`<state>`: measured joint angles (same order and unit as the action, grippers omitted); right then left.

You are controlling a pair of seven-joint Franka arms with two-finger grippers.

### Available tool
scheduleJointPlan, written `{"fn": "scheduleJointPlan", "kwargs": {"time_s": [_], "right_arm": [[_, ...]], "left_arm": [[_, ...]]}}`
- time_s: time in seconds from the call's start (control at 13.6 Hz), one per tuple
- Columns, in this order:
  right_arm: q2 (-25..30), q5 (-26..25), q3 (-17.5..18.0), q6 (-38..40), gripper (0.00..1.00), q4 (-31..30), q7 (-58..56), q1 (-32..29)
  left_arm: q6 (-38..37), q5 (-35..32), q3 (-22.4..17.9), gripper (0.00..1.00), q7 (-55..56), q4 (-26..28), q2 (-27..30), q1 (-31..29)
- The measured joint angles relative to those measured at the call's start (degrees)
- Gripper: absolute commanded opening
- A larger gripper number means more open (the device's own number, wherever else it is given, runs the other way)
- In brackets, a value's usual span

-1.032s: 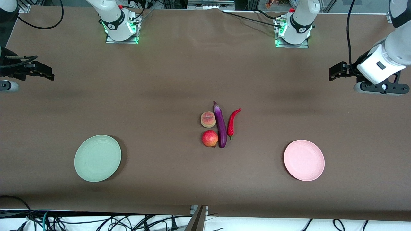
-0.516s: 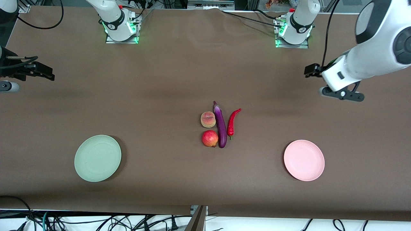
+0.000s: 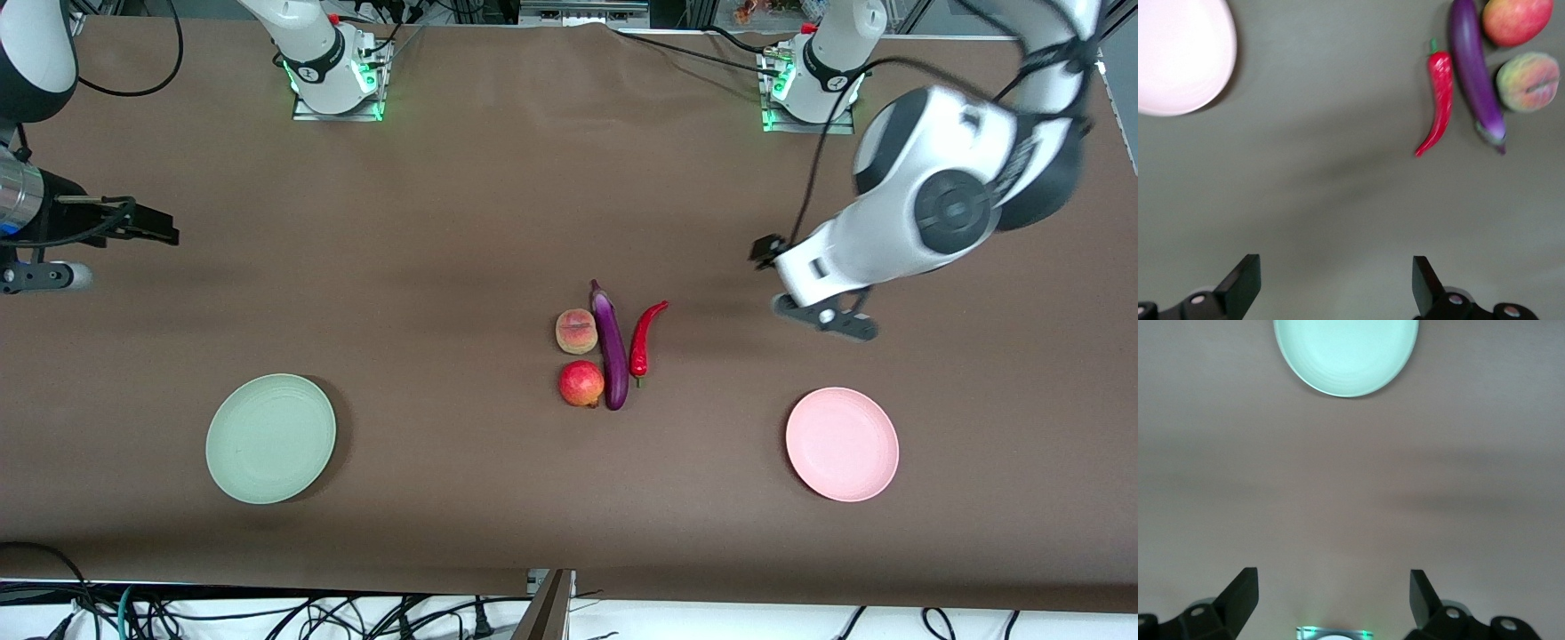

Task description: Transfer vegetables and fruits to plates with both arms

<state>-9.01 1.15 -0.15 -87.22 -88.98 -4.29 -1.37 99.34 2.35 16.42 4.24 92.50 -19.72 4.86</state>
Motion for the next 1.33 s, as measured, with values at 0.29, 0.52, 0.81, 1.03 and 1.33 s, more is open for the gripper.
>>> {"fn": "scheduleJointPlan", "kwargs": {"time_s": [0.29,0.52,0.81,1.03,1.33], "right_arm": [[-3.4,2.0,0.7,-6.5,1.00,0.8,0.2,3.1],[-7.3,6.5,0.8,-12.9,1.00,1.1,8.0,7.6],[-12.6,11.4,0.9,-19.9,1.00,1.3,12.9,11.5],[-15.2,11.5,0.9,-24.5,1.00,1.4,16.1,15.1],[-18.6,11.6,1.0,-30.6,1.00,1.5,18.0,19.9]], "left_arm": [[11.8,0.0,0.4,1.00,2.0,0.2,-9.1,4.8],[21.7,-1.3,0.5,1.00,1.9,1.1,-15.9,8.5],[32.9,-9.3,0.5,0.91,2.3,4.3,-21.1,12.3],[37.0,-9.7,0.5,0.56,2.2,5.2,-22.2,13.3],[37.7,-14.9,0.5,0.00,2.2,5.2,-22.1,13.3]]}}
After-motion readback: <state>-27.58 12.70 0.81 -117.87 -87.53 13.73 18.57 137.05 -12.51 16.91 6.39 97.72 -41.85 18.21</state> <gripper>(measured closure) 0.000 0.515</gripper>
